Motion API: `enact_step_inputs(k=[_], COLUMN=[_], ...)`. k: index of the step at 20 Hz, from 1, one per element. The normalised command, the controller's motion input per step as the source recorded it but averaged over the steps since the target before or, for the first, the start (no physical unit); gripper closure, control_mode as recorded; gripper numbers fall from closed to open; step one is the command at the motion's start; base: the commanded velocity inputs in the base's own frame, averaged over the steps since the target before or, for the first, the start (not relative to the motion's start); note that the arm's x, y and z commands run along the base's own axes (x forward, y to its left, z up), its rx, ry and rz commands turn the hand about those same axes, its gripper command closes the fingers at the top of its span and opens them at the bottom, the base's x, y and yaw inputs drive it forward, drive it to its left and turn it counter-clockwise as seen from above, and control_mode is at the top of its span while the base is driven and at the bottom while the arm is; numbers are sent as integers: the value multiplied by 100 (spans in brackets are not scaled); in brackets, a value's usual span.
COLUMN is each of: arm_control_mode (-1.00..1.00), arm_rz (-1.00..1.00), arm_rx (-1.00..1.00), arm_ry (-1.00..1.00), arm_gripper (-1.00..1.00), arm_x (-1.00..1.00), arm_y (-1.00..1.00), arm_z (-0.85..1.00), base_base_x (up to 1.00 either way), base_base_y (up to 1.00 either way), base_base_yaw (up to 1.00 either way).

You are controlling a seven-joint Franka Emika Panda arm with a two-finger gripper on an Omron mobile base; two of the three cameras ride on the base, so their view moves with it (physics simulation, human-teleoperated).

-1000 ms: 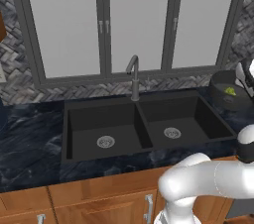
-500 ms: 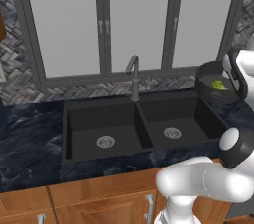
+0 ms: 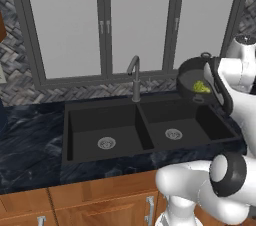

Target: Dump the broccoli from the pot into the sink. Then turn on the water and wash the broccoli. Then turn off the water and put the broccoli back in the pot.

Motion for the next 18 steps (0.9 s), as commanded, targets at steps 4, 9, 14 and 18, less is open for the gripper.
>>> enact_step_inputs(k=[4,9,14,18], arm_control_mode=[-100,-100,-100,-100], arm_rz=[9,9,6,2], arm_rx=[0,0,0,-3], arm_ry=[-13,-10,1,28], arm_gripper=[100,100,100,100], arm_x=[31,47,19,0], arm_y=[72,70,65,55], arm_z=[4,22,42,63], base_base_x=[0,0,0,0], base_base_y=[0,0,0,0], base_base_yaw=[0,0,0,0])
